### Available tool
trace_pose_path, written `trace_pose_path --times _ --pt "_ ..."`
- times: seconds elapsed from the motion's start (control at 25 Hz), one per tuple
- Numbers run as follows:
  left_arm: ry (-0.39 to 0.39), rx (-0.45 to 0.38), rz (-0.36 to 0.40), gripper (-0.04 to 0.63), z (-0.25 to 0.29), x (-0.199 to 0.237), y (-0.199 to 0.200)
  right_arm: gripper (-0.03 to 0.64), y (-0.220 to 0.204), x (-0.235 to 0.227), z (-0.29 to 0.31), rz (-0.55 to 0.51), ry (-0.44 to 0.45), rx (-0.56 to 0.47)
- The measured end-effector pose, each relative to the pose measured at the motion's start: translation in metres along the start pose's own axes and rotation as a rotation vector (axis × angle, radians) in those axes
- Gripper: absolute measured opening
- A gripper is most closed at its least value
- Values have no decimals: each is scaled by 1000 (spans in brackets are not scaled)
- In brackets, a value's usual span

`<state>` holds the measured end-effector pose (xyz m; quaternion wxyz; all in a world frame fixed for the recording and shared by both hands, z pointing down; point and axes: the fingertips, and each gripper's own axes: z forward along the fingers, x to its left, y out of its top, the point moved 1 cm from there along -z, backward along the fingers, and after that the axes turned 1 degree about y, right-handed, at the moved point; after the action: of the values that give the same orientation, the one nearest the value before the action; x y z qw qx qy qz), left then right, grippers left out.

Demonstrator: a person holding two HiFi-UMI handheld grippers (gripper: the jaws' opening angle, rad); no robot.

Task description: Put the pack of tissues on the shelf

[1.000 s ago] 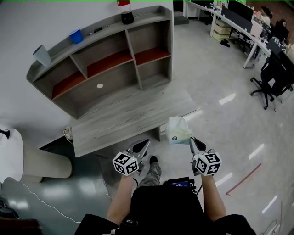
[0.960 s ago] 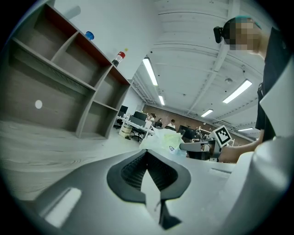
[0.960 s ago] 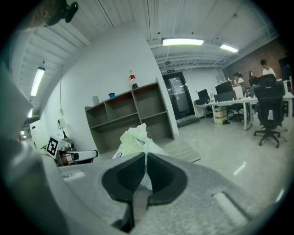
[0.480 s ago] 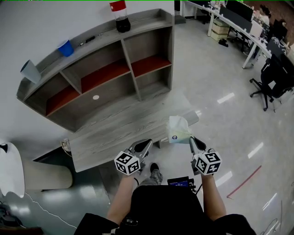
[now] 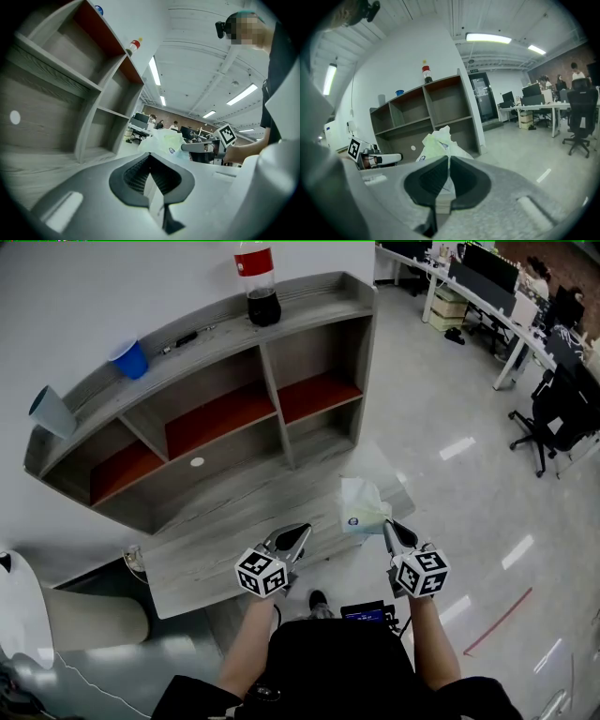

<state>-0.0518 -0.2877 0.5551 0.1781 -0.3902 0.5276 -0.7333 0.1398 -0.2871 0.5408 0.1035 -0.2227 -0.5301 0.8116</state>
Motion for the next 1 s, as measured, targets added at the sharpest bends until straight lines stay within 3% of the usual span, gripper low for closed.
trace_pose_path --times 0.36,1.0 --pt "-16 15 -6 0 15 35 7 9 9 2 42 -2 -1 10" --pt "41 4 21 0 50 21 25 9 36 -26 64 -55 110 35"
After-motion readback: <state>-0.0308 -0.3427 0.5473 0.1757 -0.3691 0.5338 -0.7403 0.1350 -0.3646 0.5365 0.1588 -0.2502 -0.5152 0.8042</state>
